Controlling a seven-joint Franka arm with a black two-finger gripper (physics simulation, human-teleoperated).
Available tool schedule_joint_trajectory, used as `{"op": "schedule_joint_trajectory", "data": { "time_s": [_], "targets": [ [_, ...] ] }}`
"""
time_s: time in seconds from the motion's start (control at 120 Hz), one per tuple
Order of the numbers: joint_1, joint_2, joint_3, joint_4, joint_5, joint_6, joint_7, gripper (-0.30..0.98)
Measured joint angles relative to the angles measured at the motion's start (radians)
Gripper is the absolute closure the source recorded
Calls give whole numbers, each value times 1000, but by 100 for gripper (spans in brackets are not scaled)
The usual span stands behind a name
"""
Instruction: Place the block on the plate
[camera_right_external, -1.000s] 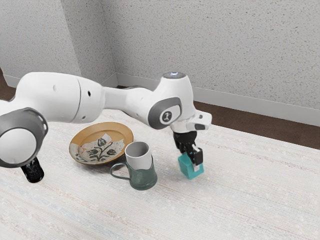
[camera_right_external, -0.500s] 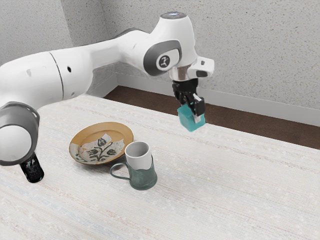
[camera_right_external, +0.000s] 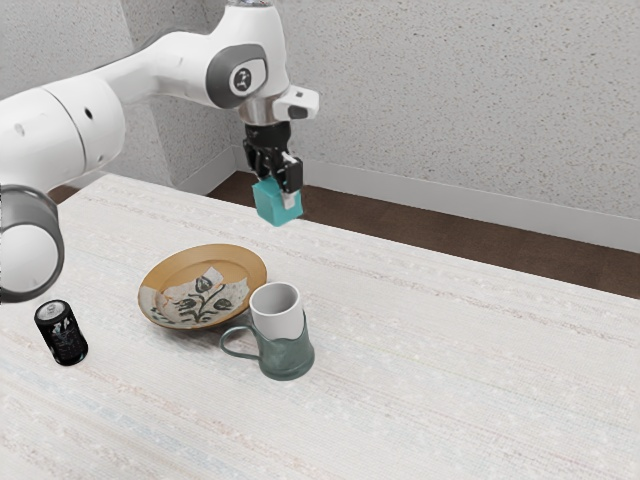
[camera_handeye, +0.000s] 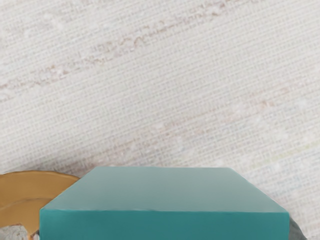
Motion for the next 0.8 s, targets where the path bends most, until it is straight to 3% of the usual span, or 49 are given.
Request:
{"op": "schedule_joint_trajectory", "data": {
  "time_s": [0.375, 0.567, 0.8],
  "targets": [
    [98, 90, 22, 14, -6, -8, 88, 33],
    [115, 90, 117, 0, -70, -2, 133, 33],
    [133, -35, 187, -250, -156, 69, 171, 32]
  ]
}}
